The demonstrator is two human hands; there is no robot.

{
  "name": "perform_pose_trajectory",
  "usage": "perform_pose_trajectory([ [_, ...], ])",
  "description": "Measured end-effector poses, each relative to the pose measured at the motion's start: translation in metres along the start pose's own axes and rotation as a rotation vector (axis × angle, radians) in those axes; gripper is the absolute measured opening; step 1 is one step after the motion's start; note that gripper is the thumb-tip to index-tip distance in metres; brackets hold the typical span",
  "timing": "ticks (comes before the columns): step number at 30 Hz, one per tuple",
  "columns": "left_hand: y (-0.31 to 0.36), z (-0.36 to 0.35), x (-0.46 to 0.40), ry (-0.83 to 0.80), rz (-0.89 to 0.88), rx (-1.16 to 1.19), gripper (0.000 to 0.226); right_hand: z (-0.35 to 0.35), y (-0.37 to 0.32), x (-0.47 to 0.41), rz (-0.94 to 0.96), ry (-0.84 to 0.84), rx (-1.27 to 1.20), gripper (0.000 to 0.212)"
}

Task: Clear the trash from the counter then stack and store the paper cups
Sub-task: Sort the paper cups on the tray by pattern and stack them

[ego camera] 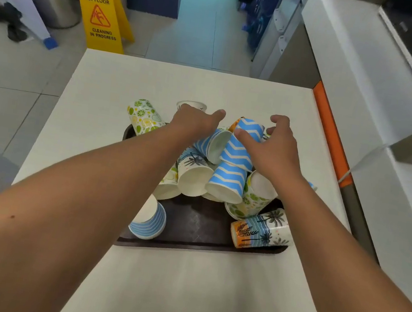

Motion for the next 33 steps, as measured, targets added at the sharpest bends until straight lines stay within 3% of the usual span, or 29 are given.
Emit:
perform_pose_trajectory([
  [6, 0.001, -0.008, -0.006, -0.056, 0.065, -0.037, 0.094, -0.003, 0.004, -0.005, 0.027, -0.062, 0.021, 0.081],
  [10, 0.0, -0.008, -0.001, -0.094, 0.119, 0.015, 0.075, -0.004, 0.01, -0.005, 0.038, -0.078, 0.032, 0.078],
  [18, -0.013, -0.001, 0.009, -0.055, 0.15, 0.146, 0.093, 0.0, 0.006, 0.008, 0.067, -0.064, -0.044, 0.073],
  [23, -0.024, 0.01, 0.018, -0.021, 0.113, 0.24, 0.085, 0.008, -0.006, 0.023, 0.105, -0.023, -0.101, 0.07],
  [28, -0.042, 0.033, 0.037, -0.032, 0.05, 0.309, 0.09, 0.004, -0.027, 0.047, 0.183, 0.002, -0.162, 0.067],
  [33, -0.078, 0.066, 0.064, -0.014, 0.0, 0.435, 0.067, -0.009, -0.047, 0.076, 0.224, 0.0, -0.223, 0.063],
])
Point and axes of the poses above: each hand's wrist, its own x-axis away from the middle knuckle, its own z-axis out of the back of the hand, y = z × x, the point moved 2 cm from there along -x, towards the middle knuckle, and after that the axes turned 9 degrees about -x, right-handed, at the moved point
